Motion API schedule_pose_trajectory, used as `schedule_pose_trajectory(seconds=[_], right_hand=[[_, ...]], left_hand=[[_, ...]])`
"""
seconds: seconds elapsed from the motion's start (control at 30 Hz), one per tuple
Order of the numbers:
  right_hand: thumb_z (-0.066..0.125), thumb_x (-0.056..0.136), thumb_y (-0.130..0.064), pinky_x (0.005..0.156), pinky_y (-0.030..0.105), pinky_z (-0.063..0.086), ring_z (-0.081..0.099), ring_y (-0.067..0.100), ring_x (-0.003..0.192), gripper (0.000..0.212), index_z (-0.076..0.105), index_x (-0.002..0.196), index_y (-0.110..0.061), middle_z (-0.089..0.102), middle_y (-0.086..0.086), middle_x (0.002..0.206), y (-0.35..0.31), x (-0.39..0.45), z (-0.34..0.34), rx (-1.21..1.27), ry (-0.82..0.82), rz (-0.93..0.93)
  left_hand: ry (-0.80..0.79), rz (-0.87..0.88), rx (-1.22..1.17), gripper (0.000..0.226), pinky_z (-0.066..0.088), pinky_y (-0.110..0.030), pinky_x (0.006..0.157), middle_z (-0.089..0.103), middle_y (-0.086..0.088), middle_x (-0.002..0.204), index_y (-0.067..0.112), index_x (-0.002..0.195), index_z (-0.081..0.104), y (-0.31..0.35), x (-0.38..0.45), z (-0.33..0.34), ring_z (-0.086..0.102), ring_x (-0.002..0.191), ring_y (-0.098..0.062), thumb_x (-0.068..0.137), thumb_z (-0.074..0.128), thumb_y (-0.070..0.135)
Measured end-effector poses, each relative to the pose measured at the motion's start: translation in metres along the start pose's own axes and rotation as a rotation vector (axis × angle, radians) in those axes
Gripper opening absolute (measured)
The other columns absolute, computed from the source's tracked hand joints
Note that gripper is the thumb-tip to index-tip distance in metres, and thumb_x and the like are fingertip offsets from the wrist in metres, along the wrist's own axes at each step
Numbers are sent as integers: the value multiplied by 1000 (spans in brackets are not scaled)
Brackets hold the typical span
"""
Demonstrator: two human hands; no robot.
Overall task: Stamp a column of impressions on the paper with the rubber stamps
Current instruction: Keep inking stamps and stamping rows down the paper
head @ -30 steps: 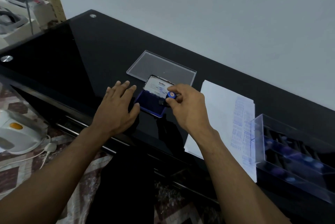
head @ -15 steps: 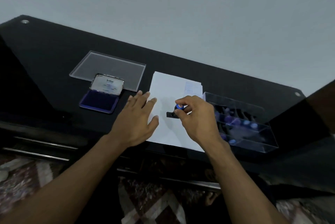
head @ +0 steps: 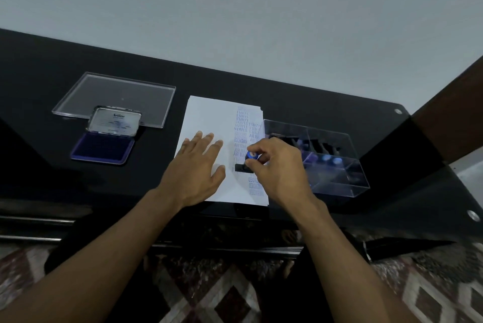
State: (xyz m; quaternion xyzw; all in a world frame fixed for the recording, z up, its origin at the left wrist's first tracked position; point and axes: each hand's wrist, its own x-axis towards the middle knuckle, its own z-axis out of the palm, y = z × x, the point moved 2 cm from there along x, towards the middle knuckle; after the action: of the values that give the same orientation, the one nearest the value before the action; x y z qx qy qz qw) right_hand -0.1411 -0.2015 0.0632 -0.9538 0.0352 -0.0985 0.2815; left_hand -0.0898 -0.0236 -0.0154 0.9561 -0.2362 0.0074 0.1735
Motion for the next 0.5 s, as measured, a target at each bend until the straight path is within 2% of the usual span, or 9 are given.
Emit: schedule_pose_trajectory(seconds=[0.2, 0.5], right_hand=[[74, 87, -18, 86, 27, 55, 64, 13, 85, 18, 74, 105, -16, 67, -1, 104, -3, 0, 3, -42, -34, -17], [75, 86, -20, 85, 27, 54, 64, 13, 85, 16, 75, 101, -14, 68, 1, 103, 0, 3, 11, -82, -61, -24]], left_hand=[[-20, -5, 39, 72, 6, -44, 124, 21, -7, 167, 21, 157, 31, -9, 1, 8, 9, 156, -28, 94, 24, 56], [-17, 1, 91, 75, 8, -45, 125, 22, -8, 166, 22, 155, 35, -14, 0, 18, 10, 155, -28, 93, 14, 59]])
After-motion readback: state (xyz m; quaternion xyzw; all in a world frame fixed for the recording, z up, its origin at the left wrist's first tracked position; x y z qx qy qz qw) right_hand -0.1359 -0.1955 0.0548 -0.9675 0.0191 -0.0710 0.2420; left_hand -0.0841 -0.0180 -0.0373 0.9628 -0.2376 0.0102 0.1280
